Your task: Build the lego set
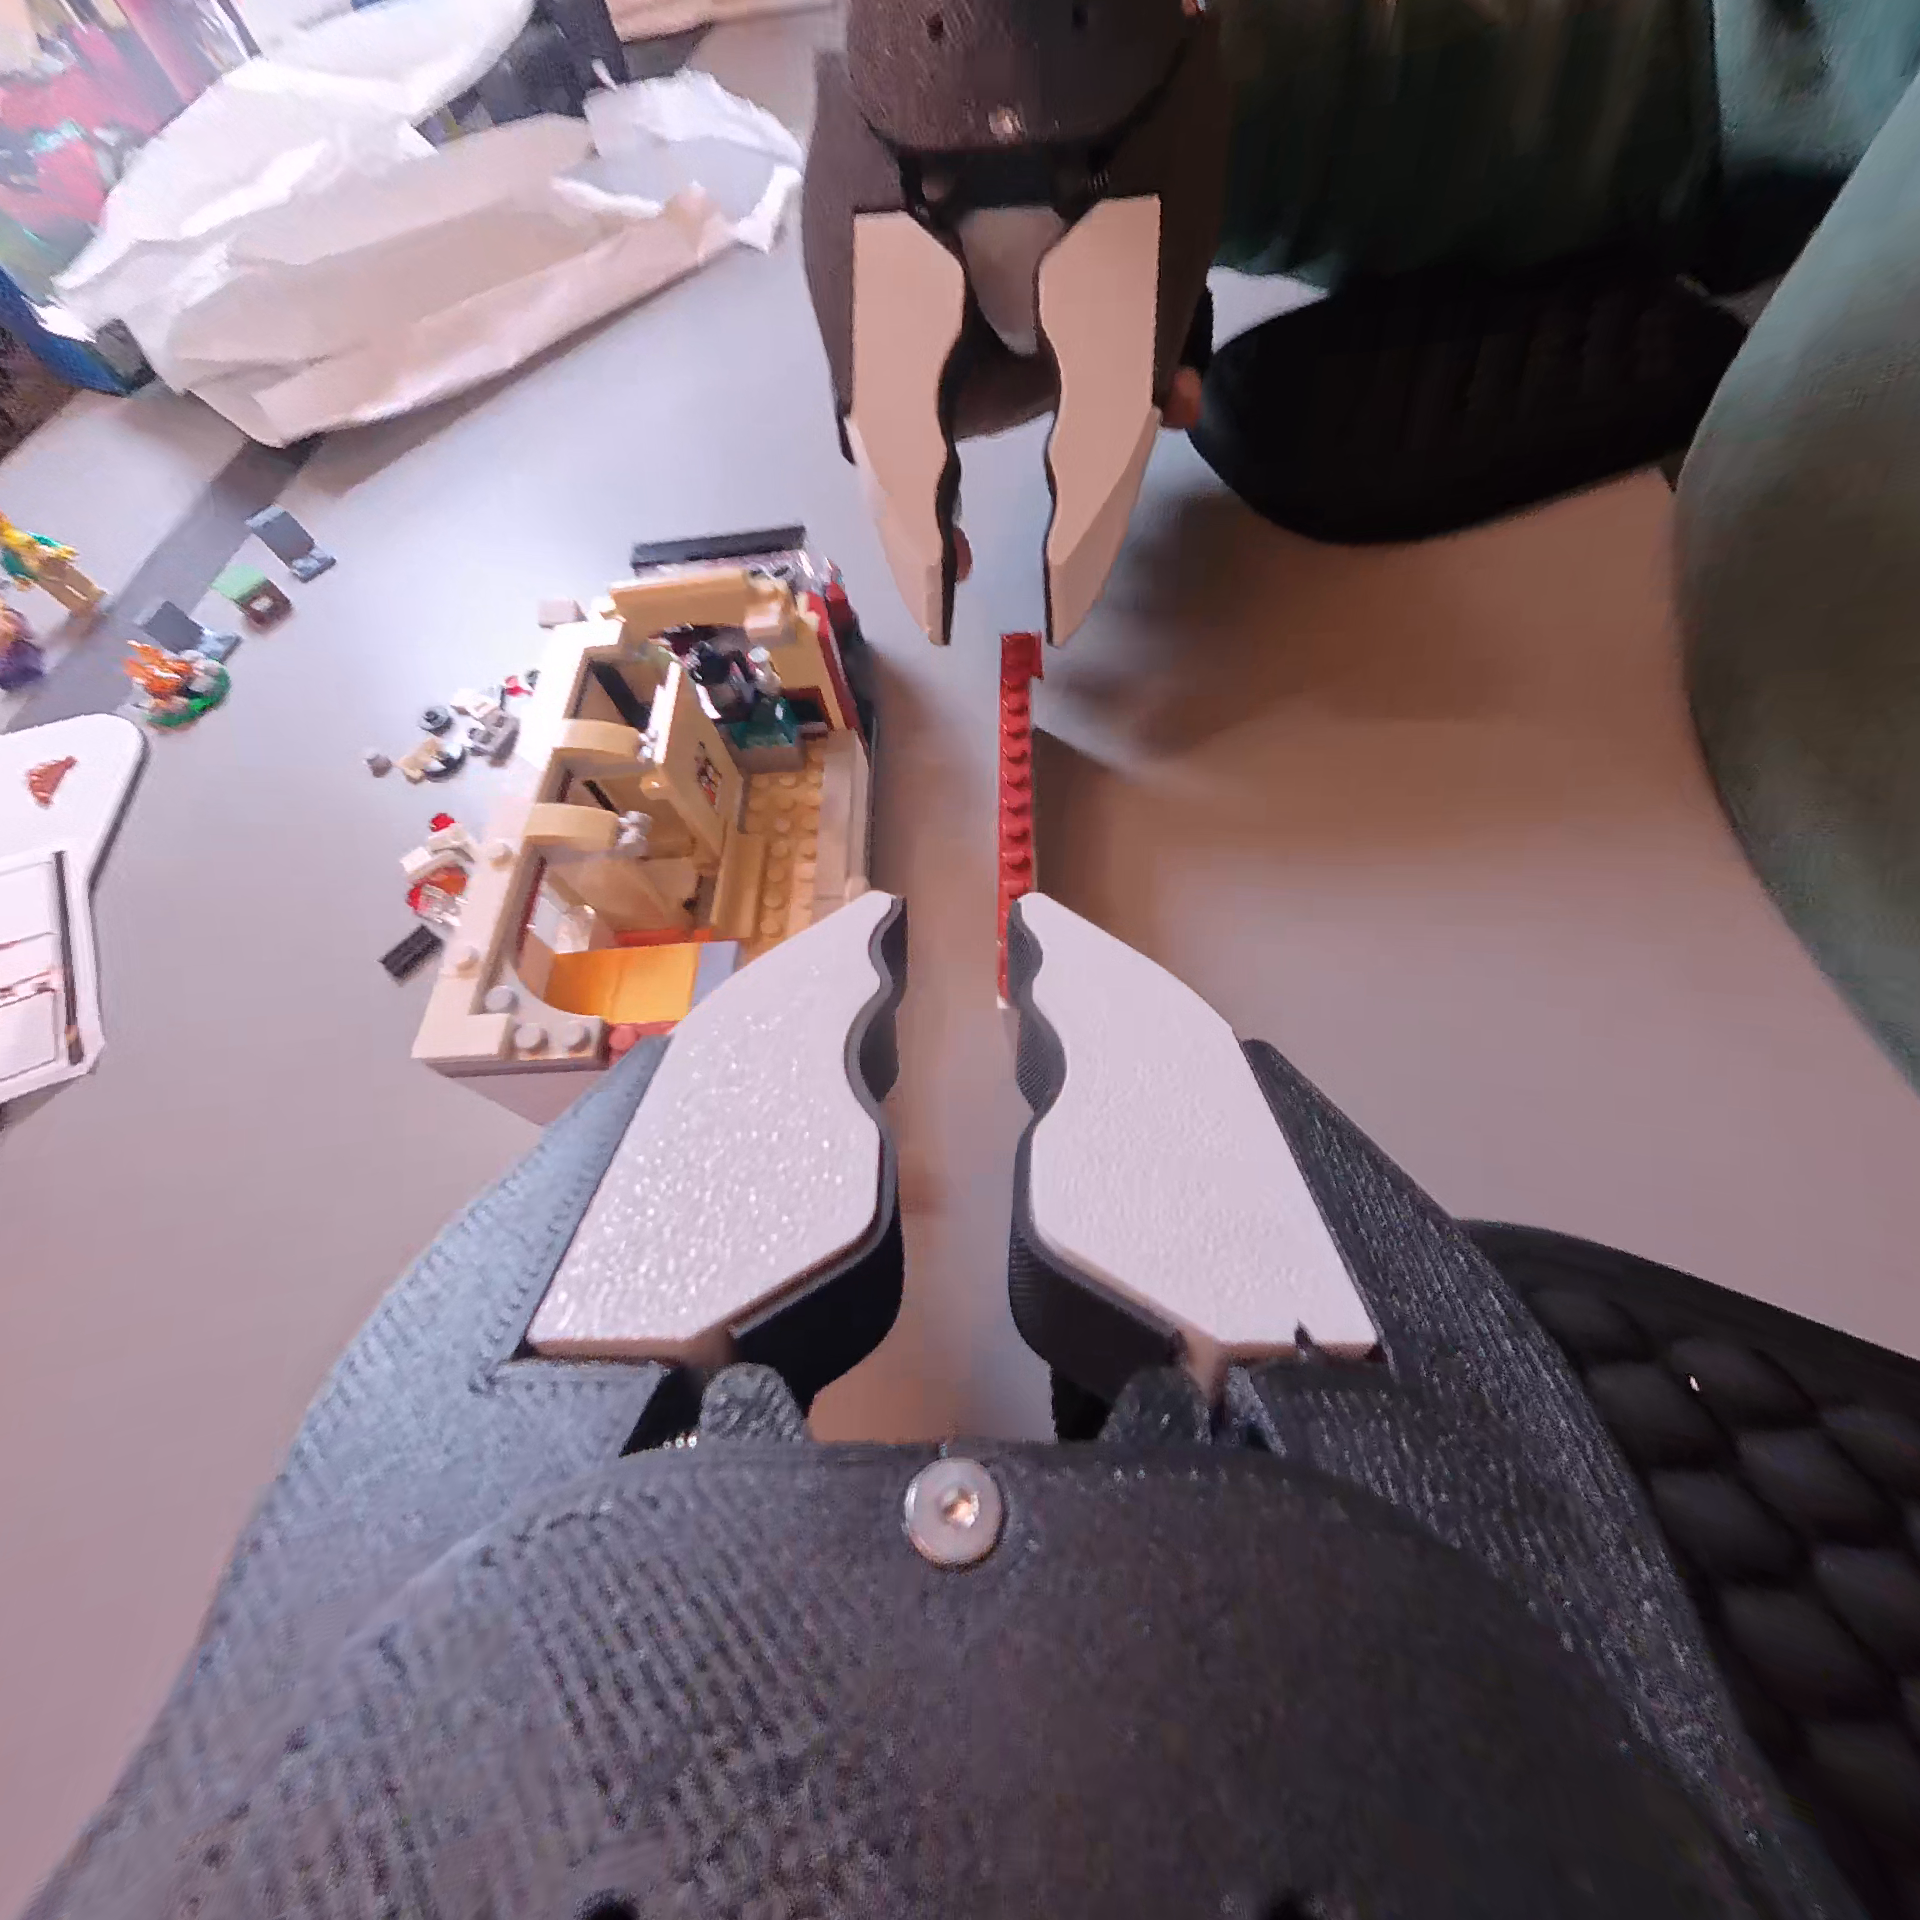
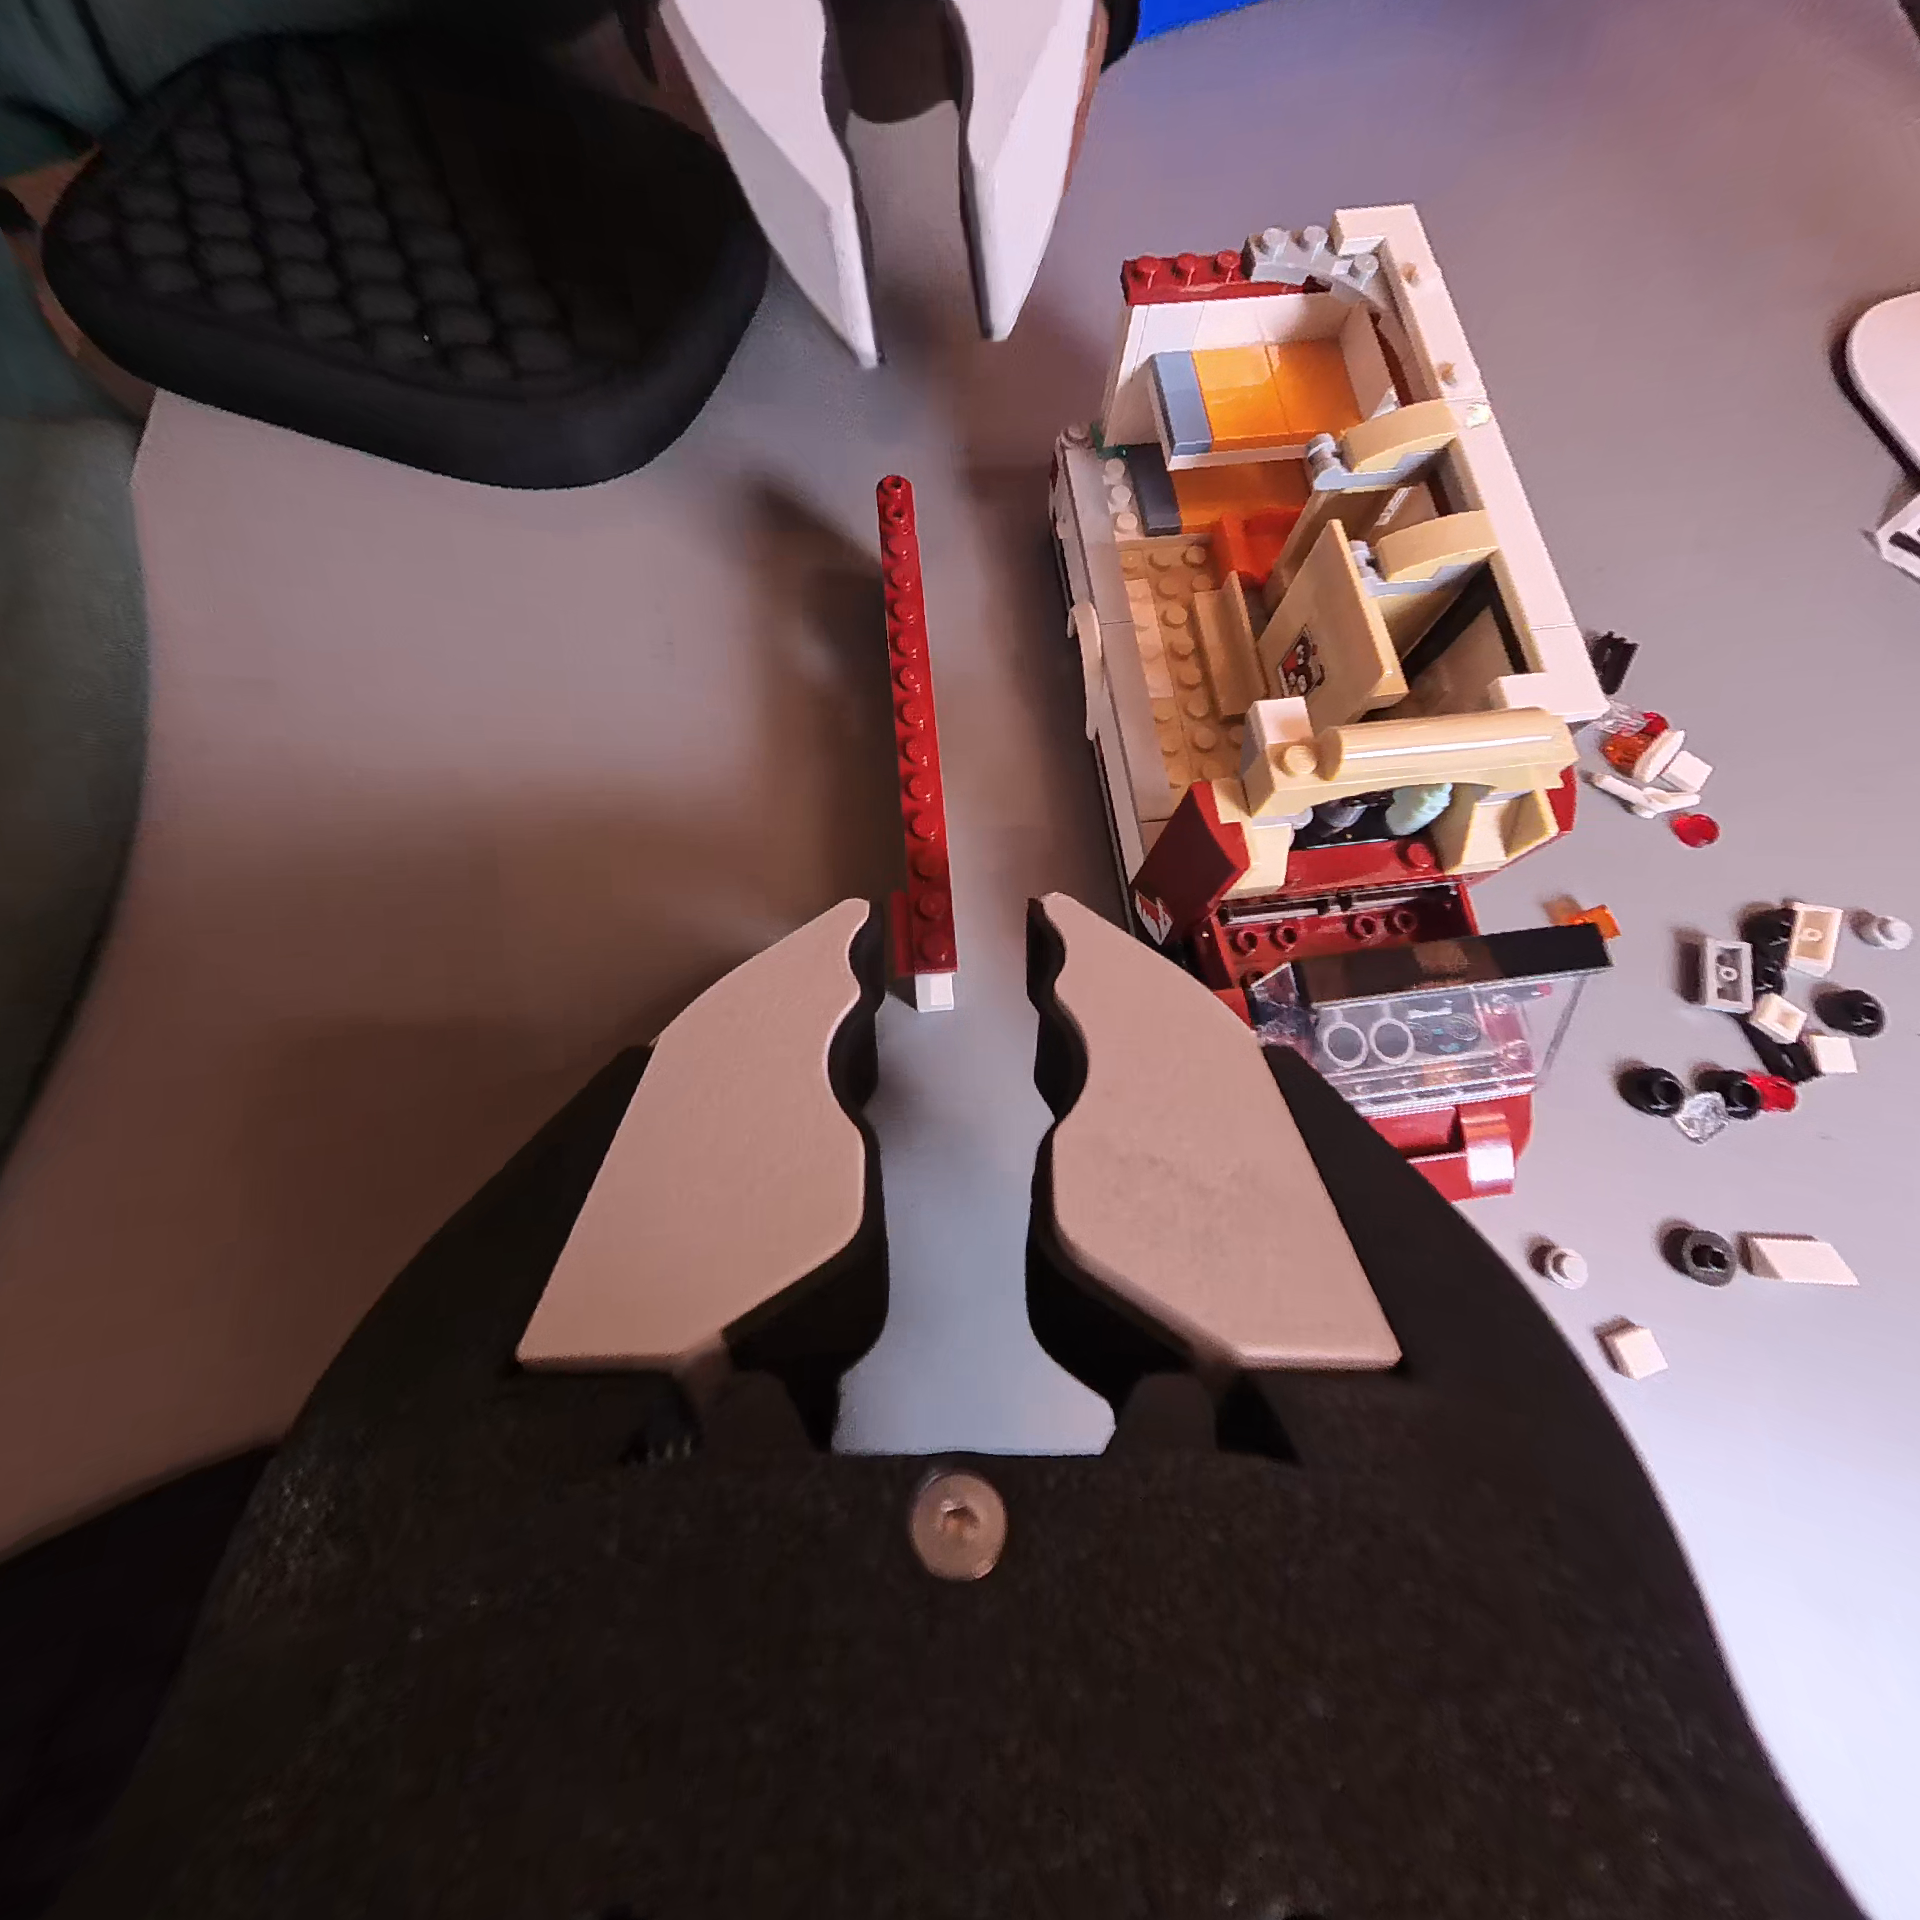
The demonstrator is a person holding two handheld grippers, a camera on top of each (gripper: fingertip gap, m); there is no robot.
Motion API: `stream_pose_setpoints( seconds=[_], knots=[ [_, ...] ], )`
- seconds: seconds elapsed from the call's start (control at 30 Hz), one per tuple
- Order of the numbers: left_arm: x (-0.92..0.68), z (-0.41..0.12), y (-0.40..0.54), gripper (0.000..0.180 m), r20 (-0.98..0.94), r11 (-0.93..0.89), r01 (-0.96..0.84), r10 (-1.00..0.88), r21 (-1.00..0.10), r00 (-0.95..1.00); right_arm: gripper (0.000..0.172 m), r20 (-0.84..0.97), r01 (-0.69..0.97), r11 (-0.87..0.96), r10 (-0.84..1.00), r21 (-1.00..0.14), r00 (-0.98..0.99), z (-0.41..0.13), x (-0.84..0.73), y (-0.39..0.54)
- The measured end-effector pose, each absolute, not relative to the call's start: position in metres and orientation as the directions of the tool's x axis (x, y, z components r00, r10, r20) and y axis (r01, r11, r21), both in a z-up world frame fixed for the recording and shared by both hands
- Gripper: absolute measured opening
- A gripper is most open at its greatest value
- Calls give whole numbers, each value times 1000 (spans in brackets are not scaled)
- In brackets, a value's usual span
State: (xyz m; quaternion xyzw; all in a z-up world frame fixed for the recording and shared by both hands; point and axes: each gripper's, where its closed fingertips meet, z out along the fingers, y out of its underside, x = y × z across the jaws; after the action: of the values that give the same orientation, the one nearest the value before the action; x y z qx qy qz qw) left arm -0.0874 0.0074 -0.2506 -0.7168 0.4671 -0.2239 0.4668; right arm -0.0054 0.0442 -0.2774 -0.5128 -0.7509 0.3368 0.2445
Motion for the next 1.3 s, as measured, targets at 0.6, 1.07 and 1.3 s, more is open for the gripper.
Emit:
stream_pose_setpoints(
  seconds=[0.6, 1.07, 1.3],
  knots=[
    [-176, -180, 71, 35, -128, 119, -93, -340, -989, 932, 29, 97, 83, 85, 982, -993, 160, -163, -23, 130],
    [-194, -196, 79, 29, -160, 84, -145, -221, -986, 962, 30, 169, -9, 184, 918, -983, 360, -112, -72, 199],
    [-193, -204, 83, 27, -166, 63, -155, -236, -986, 958, 30, 158, -48, 193, 904, -980, 398, -90, -106, 226]
  ],
)
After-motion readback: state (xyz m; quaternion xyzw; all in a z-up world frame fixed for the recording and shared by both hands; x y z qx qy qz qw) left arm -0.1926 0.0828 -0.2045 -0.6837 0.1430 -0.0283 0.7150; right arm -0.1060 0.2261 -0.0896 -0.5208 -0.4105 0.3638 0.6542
